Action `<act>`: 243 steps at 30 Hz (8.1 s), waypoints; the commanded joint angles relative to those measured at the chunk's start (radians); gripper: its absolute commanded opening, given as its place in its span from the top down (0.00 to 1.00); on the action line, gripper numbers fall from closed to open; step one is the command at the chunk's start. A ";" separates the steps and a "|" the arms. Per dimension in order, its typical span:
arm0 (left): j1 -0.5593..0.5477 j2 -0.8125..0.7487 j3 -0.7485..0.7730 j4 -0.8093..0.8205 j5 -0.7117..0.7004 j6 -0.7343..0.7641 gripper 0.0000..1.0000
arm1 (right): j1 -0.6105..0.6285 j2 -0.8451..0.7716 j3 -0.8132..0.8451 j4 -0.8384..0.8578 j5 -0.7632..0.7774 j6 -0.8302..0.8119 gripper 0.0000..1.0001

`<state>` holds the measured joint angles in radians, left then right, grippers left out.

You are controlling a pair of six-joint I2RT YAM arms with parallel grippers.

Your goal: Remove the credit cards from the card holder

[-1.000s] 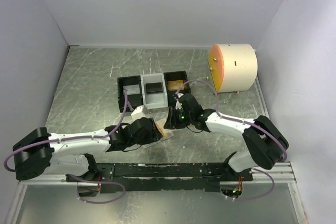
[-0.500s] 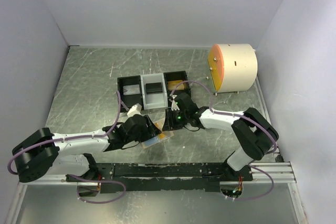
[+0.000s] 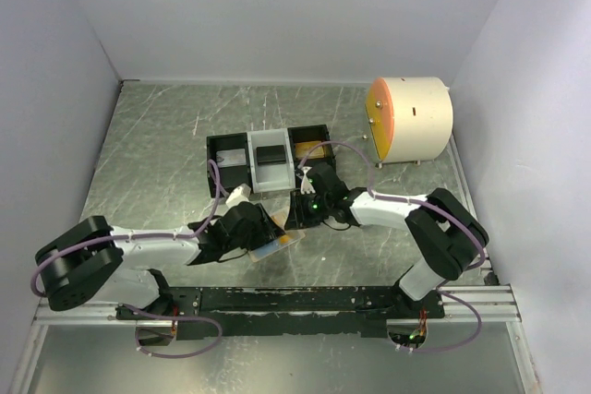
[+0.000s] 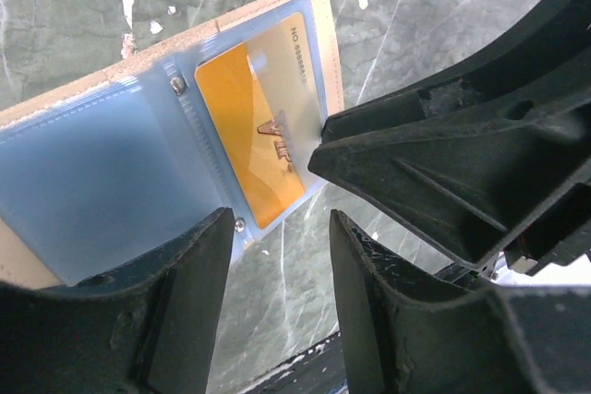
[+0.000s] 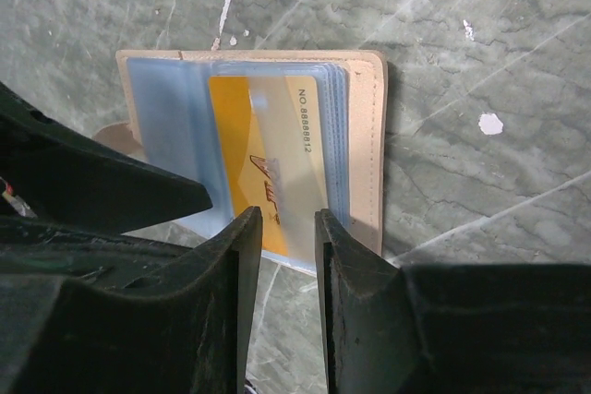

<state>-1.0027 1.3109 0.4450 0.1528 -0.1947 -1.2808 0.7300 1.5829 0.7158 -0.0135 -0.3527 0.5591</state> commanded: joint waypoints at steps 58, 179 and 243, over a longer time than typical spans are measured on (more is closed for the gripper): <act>-0.011 0.001 0.050 -0.192 -0.059 -0.006 0.89 | 0.001 -0.018 0.041 -0.062 -0.030 -0.034 0.62; -0.066 -0.092 -0.196 0.336 -0.051 -0.088 0.67 | 0.027 0.103 -0.108 0.199 -0.150 0.169 0.68; -0.067 -0.588 -0.097 0.028 0.048 0.315 0.93 | -0.145 -0.584 -0.464 0.728 -0.249 0.328 0.39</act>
<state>-1.0641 0.7525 0.3626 0.0875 -0.2008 -1.0046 0.6559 0.9436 0.3546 0.3309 -0.3332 0.6964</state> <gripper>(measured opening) 0.075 0.619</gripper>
